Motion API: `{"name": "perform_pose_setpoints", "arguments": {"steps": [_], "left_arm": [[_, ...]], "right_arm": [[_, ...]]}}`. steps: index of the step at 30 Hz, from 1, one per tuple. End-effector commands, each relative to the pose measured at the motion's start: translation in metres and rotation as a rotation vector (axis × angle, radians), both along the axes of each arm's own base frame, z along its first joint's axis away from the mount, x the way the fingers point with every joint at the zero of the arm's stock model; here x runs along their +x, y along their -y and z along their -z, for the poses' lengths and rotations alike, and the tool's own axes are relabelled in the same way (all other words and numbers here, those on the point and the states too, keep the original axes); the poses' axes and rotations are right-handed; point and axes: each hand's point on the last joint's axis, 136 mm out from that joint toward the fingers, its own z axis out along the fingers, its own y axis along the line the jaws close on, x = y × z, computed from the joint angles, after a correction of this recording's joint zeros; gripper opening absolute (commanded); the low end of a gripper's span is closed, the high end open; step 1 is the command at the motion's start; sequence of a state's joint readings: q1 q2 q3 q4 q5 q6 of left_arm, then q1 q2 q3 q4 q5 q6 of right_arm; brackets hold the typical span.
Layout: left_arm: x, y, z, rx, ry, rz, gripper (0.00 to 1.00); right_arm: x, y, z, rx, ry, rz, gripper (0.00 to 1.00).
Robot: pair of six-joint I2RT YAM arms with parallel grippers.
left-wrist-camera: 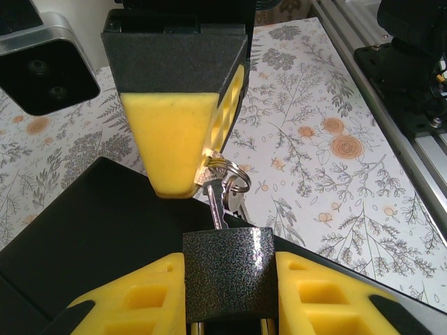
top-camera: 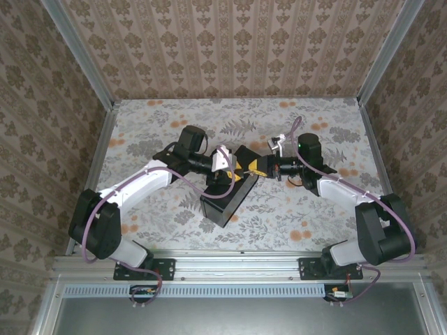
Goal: Unlock the padlock with the key
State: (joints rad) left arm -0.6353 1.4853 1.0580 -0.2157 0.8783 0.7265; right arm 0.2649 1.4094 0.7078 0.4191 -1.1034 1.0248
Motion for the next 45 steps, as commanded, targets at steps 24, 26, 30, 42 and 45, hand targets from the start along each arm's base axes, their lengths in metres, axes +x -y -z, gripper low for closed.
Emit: {"name": "perform_pose_setpoints", "arguments": {"steps": [24,26,30,42,45], "left_arm": [[0.009,0.018,-0.018,-0.089,0.052,-0.038,0.24],[0.010,0.018,-0.017,-0.085,0.058,-0.045,0.24],[0.005,0.013,-0.011,-0.059,0.054,-0.024,0.23],[-0.001,-0.007,-0.019,-0.026,-0.055,0.028,0.23],[-0.006,-0.011,-0.025,-0.043,-0.106,0.058,0.24]], "right_arm": [[0.001,-0.028,-0.008,0.032,-0.021,0.056,0.00],[0.001,-0.027,-0.006,0.021,-0.028,0.059,0.00],[0.002,-0.001,0.005,-0.048,-0.039,0.116,0.32],[-0.001,0.047,-0.016,-0.284,0.361,0.071,0.34],[-0.006,0.052,-0.030,-0.353,0.667,0.058,0.29]]}}
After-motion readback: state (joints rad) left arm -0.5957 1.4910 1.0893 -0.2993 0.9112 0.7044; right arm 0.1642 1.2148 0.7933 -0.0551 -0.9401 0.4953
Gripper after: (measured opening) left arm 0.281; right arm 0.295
